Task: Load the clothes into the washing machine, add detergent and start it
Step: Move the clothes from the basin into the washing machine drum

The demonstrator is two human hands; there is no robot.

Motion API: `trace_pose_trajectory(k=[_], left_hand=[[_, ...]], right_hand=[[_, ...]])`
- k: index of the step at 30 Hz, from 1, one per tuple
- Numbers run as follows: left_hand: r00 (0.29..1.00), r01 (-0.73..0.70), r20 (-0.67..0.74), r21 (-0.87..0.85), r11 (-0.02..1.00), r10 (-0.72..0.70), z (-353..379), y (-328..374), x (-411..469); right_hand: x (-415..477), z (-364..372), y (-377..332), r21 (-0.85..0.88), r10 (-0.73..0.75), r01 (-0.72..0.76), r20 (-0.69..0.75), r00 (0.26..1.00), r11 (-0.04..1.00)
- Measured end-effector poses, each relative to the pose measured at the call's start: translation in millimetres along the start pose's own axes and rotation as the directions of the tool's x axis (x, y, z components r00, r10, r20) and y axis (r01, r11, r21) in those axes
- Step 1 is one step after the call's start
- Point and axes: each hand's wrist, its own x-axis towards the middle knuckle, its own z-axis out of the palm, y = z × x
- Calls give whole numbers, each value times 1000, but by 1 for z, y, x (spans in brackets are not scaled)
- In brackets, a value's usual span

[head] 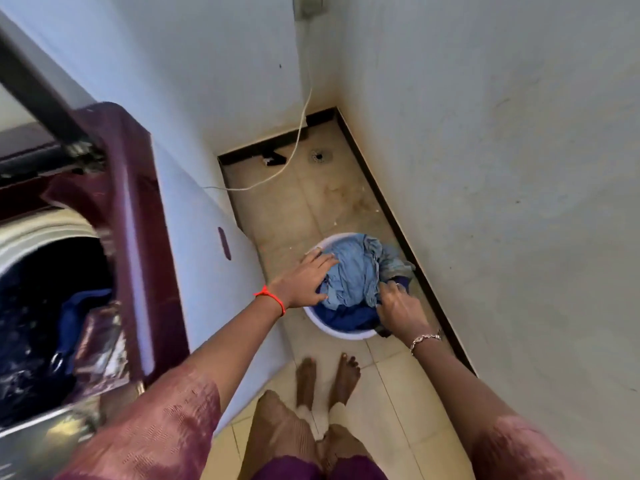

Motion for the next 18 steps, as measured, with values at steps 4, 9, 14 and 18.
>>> trace_pose_trajectory(k=[4, 9, 14, 18], left_hand=[[994, 6, 112, 65, 998, -13, 46, -13, 48], [982, -5, 188, 162, 987, -26, 113, -39, 115], [984, -14, 175, 248, 969, -30, 181, -78, 187], [994, -20, 105, 321, 947, -15, 231, -101, 239]], right_hand=[[34, 41, 25, 0, 19, -19, 106, 994, 1000], [92, 98, 46, -38, 7, -1, 153, 988, 999], [164, 177, 58, -33, -20, 27, 191, 981, 999], [210, 233, 61, 30, 2, -6, 119, 993, 1000]])
